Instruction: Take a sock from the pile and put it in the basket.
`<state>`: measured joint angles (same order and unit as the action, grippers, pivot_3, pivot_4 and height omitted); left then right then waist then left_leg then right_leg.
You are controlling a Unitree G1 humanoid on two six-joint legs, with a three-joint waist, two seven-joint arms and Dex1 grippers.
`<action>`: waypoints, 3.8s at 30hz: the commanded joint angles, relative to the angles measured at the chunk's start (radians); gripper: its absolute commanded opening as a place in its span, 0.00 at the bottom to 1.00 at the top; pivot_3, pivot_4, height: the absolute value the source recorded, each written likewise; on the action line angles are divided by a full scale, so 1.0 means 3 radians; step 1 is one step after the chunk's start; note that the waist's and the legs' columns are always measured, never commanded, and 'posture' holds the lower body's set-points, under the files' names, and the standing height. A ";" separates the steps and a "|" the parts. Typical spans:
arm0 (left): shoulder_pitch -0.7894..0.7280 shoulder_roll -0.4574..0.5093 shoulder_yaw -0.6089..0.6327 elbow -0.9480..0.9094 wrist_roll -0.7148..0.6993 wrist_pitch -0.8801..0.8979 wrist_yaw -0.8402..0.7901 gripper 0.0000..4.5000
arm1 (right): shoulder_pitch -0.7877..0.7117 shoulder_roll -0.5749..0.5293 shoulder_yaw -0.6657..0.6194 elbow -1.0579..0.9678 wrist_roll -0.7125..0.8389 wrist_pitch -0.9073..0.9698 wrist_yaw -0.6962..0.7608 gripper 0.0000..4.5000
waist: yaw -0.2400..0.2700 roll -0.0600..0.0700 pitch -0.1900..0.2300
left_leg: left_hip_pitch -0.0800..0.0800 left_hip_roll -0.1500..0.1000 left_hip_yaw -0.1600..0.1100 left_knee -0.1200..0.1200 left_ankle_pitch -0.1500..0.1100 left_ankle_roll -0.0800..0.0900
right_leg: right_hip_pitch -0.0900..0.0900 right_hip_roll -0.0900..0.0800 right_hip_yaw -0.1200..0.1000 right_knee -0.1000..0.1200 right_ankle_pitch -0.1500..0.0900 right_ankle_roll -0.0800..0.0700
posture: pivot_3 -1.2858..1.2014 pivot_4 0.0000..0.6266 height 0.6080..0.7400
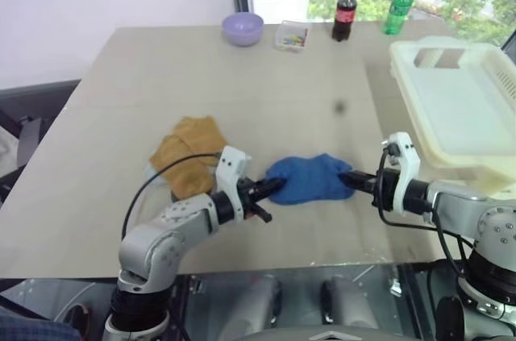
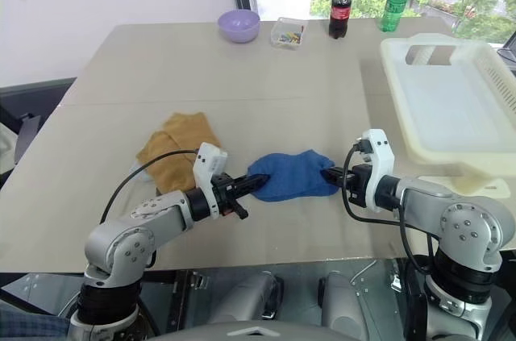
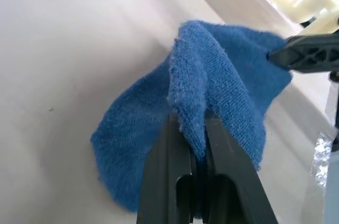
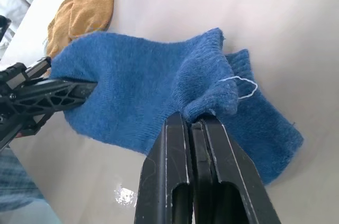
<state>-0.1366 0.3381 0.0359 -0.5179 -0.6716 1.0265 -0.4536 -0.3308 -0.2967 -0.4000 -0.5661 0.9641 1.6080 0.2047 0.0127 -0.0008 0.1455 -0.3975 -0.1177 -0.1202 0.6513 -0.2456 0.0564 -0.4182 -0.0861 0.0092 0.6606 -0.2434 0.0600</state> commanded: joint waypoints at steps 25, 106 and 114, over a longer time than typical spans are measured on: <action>-0.0030 0.0010 -0.0408 0.0367 0.0455 -0.0408 0.0050 0.00 | 0.0334 -0.0474 0.0416 0.0039 -0.0426 -0.0622 0.0292 0.41 | 0.0007 -0.0001 0.0001 | -0.0002 0.0000 -0.0001 -0.0003 -0.0002 0.0003 | 0.0001 -0.0001 -0.0002 -0.0007 0.0000 0.0001 | 0.52 0.24 1.00; 0.0145 -0.0107 0.0254 0.0437 -0.0375 0.0278 0.0258 0.98 | 0.0793 -0.0418 0.2137 0.0534 -0.2613 -0.3597 0.1214 0.52 | -0.0003 -0.0016 0.0011 | 0.0020 0.0011 -0.0001 -0.0003 -0.0006 -0.0017 | 0.0014 0.0011 -0.0002 -0.0006 -0.0001 0.0002 | 0.52 0.24 1.00; 0.0103 -0.0157 0.0660 0.0676 -0.0859 0.0869 0.0502 0.98 | 0.0732 -0.0466 0.2263 0.0672 -0.2766 -0.3697 0.1294 0.52 | 0.0001 -0.0019 0.0007 | 0.0022 0.0011 -0.0001 -0.0003 -0.0006 -0.0017 | 0.0016 0.0011 -0.0002 -0.0006 -0.0001 0.0002 | 0.52 0.24 1.00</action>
<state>-0.1298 0.2881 0.2381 -0.3603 -0.9289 1.2091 -0.3460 -0.1107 -0.4357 0.2608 -0.3673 0.1389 0.5070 0.5823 0.0130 -0.0065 0.1478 -0.3906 -0.1142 -0.1205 0.6504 -0.2476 0.0511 -0.4133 -0.0827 0.0086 0.6588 -0.2438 0.0607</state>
